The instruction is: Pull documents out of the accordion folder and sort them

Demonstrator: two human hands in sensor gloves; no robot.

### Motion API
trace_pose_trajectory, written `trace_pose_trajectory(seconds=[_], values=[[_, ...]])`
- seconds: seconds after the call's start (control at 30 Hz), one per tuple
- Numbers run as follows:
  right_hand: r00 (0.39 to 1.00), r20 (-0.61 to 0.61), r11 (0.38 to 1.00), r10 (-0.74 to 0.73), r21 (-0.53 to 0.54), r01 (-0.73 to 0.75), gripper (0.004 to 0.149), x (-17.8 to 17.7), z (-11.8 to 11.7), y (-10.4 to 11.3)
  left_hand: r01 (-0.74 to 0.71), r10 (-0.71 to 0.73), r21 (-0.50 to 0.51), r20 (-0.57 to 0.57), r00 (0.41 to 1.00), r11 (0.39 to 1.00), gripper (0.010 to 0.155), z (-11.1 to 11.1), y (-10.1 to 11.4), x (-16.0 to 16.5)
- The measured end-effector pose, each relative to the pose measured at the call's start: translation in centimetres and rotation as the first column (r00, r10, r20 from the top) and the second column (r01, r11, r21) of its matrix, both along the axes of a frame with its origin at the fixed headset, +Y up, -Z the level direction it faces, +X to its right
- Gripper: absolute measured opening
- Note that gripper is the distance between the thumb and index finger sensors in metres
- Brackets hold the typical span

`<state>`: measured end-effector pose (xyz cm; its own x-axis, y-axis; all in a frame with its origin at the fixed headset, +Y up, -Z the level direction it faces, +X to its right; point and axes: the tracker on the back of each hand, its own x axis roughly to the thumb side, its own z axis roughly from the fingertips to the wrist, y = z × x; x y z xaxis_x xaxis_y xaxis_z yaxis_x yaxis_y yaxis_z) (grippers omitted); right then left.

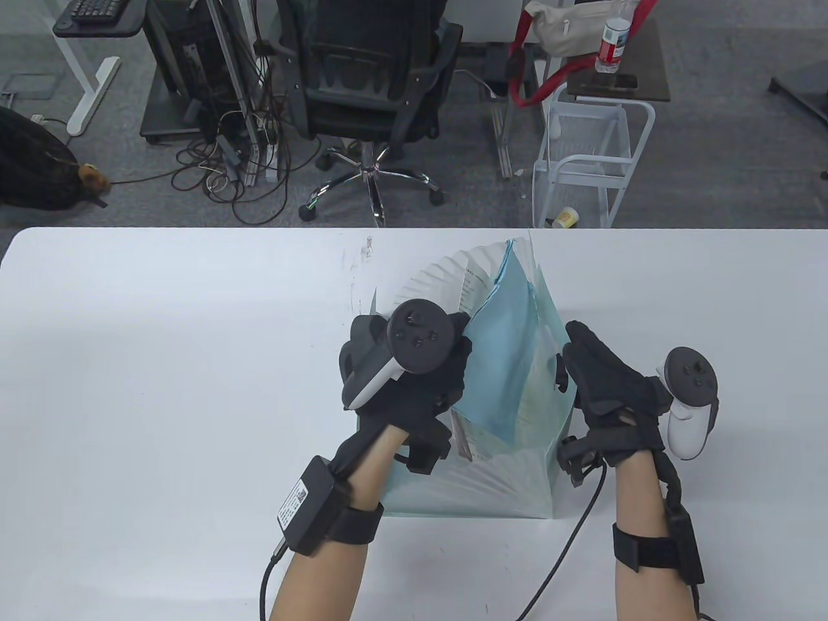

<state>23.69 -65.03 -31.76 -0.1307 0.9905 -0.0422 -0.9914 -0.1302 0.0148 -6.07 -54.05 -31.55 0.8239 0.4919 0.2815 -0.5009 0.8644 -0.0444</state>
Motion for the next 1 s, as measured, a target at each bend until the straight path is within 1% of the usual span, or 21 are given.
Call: trace_pose_trajectory(seconds=[0.13, 0.3, 0.47, 0.6, 0.73, 0.77, 0.9, 1.0], values=[[1.000, 0.000, 1.000, -0.005, -0.002, 0.005, 0.067, 0.1, 0.0, 0.0, -0.072, 0.072, 0.036, -0.026, 0.997, 0.997, 0.045, 0.4, 0.7, -1.9], [1.000, -0.002, 1.000, -0.005, -0.002, 0.005, 0.067, 0.1, 0.0, 0.0, -0.164, 0.171, 0.089, -0.081, 0.982, 0.983, 0.045, 0.9, 1.5, -5.2], [1.000, 0.001, 1.000, -0.007, -0.002, 0.007, 0.067, 0.1, 0.0, 0.0, -0.237, 0.252, 0.120, -0.130, 0.959, 0.964, 0.045, 1.6, 2.1, -9.6], [1.000, 0.003, 1.000, -0.009, -0.003, 0.009, 0.067, 0.2, 0.0, 0.0, -0.280, 0.303, 0.142, -0.181, 0.936, 0.949, 0.045, 2.2, 2.0, -13.5], [1.000, 0.001, 1.000, -0.009, -0.003, 0.009, 0.067, 0.2, 0.0, 0.0, -0.367, 0.380, 0.098, -0.215, 0.900, 0.925, 0.045, 2.3, 0.8, -17.7], [1.000, 0.001, 1.000, -0.007, -0.002, 0.007, 0.067, 0.2, 0.0, 0.0, -0.378, 0.390, 0.096, -0.241, 0.889, 0.921, 0.045, 2.3, 0.3, -18.9], [1.000, 0.005, 1.000, -0.012, -0.001, 0.012, 0.067, 0.5, 0.0, 0.1, -0.382, 0.384, 0.073, -0.324, 0.865, 0.921, 0.045, 2.6, -1.6, -22.1], [1.000, 0.006, 1.000, -0.026, -0.006, 0.026, 0.068, 0.8, -0.1, -0.1, -0.370, 0.355, 0.032, -0.363, 0.862, 0.929, 0.045, 2.7, -3.3, -23.6]])
